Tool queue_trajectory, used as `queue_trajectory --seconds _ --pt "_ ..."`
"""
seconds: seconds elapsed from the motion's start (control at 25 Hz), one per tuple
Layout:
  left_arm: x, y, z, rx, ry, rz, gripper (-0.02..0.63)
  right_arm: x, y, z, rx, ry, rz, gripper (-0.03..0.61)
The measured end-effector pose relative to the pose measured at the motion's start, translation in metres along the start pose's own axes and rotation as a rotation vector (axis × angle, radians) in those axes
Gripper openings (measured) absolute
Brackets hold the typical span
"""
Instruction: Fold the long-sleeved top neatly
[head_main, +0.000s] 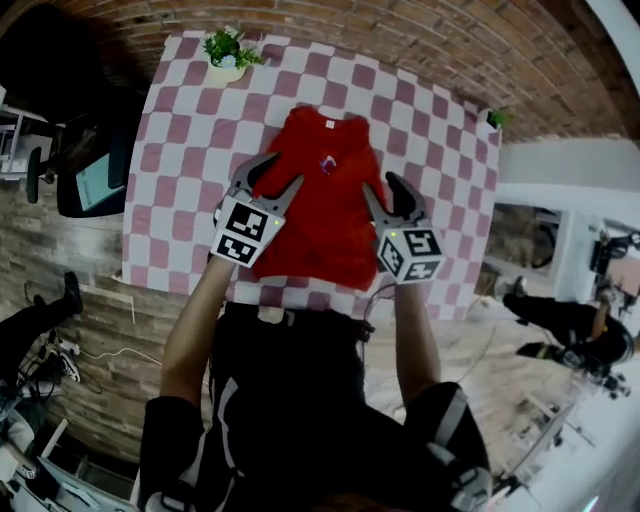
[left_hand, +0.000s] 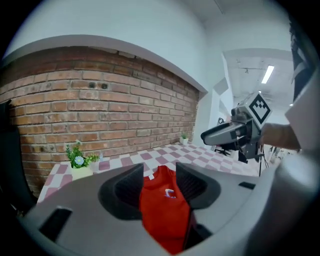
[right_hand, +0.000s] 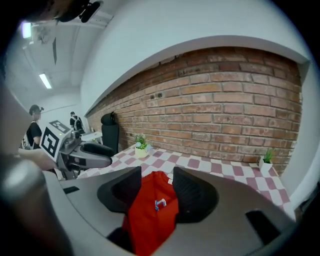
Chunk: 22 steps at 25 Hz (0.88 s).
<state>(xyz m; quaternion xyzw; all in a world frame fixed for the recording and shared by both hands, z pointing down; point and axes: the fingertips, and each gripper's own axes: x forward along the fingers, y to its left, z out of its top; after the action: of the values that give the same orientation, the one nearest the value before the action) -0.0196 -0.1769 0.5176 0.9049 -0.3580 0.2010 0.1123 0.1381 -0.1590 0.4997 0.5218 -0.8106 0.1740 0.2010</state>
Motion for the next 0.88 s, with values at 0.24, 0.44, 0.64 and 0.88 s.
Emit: queue_trajectory --seconds 0.24,0.44,0.64,0.88 --pt "0.063 0.022 -0.025 0.060 0.106 -0.048 0.184 0.063 -0.035 -0.023 -0.045 0.096 0.063 0.195" --pt "0.111 0.039 -0.059 0.101 0.211 -0.098 0.184 0.113 -0.068 -0.045 -0.105 0.185 0.111 0.195" --pt "0.150 0.060 -0.080 0.183 0.296 -0.129 0.190 0.158 -0.091 -0.063 -0.209 0.285 0.180 0.195" --pt "0.193 0.082 -0.098 0.279 0.390 -0.160 0.190 0.198 -0.110 -0.084 -0.301 0.385 0.248 0.195"
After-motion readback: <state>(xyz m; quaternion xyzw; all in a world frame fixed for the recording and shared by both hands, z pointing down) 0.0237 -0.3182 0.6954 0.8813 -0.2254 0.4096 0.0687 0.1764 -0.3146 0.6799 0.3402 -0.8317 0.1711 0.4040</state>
